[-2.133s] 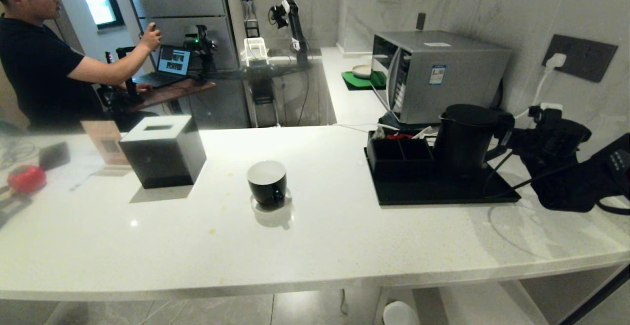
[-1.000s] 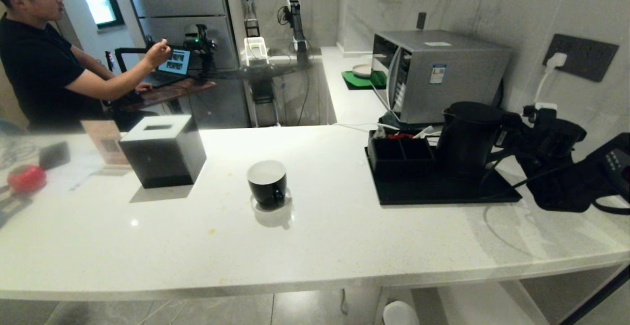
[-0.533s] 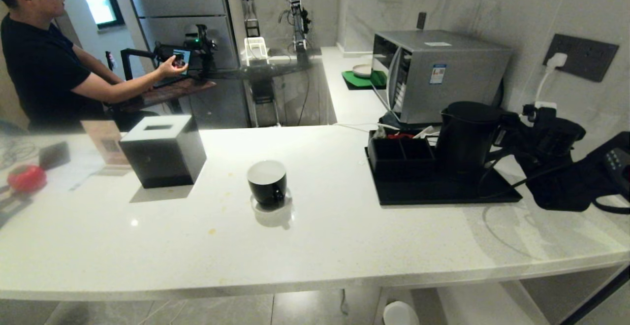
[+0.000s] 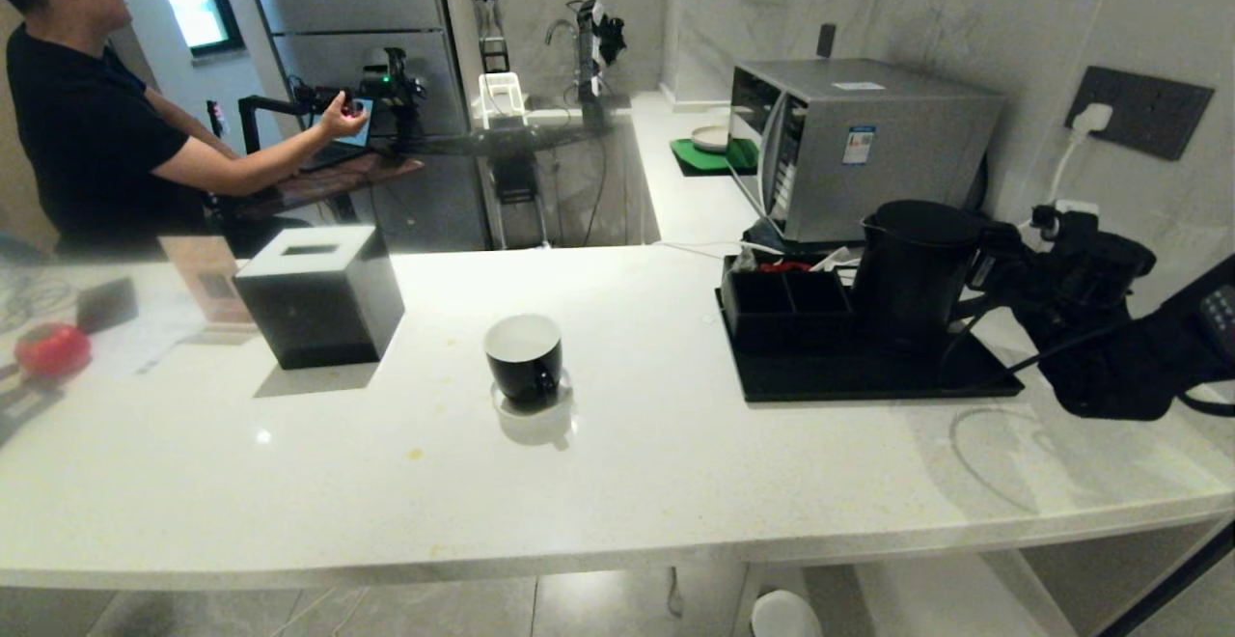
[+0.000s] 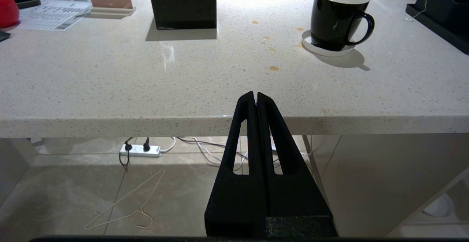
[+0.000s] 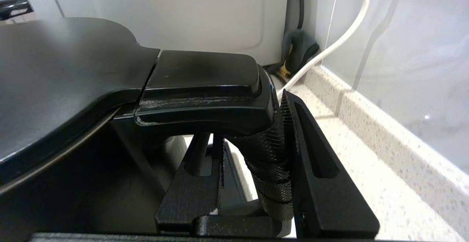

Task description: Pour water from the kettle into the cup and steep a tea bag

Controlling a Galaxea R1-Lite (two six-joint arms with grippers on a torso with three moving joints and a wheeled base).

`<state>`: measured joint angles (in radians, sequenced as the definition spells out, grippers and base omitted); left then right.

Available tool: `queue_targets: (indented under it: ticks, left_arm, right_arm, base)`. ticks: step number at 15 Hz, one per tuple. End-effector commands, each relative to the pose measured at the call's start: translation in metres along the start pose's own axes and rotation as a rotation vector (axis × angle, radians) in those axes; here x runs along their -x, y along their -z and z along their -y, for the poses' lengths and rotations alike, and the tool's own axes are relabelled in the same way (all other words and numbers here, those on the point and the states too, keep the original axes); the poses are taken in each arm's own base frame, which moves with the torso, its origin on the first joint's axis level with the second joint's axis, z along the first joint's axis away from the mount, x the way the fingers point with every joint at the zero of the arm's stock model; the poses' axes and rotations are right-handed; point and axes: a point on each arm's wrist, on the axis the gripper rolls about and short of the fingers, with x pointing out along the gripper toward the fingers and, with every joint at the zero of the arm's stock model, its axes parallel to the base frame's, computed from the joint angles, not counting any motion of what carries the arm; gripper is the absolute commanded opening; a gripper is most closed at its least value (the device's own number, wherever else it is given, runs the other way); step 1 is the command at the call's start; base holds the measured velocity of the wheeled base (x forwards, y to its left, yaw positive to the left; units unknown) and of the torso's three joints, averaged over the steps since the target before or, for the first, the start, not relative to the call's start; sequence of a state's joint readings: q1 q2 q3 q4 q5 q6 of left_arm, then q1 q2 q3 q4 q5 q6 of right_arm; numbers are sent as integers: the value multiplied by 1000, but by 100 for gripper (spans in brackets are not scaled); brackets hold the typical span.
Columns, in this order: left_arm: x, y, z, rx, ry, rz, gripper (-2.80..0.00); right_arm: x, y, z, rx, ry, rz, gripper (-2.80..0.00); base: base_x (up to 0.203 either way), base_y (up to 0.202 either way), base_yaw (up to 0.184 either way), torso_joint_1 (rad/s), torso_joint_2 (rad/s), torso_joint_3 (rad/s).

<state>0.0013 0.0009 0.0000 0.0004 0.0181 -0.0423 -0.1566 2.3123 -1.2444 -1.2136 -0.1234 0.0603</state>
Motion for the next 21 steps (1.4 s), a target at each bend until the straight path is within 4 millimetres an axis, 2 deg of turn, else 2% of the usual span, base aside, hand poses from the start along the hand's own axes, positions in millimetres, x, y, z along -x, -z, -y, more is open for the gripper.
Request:
queue_targets:
  ticks: [1,9,21]
  left_arm:
    - [0,0,0,1,-1,0,-280]
    - [0,0,0,1,-1,0,-280]
    - [0,0,0,1,-1,0,-280]
  right_arm:
    - [6,-10,-1,-11,-2,15,-280]
    - [19,-25,0,-60,0,4,-280]
    - [52,-34,11,-49,23,-42,-280]
  base:
    - [0,0,0,0,0,0]
    - [0,0,0,0,0,0]
    - [0,0,0,0,0,0]
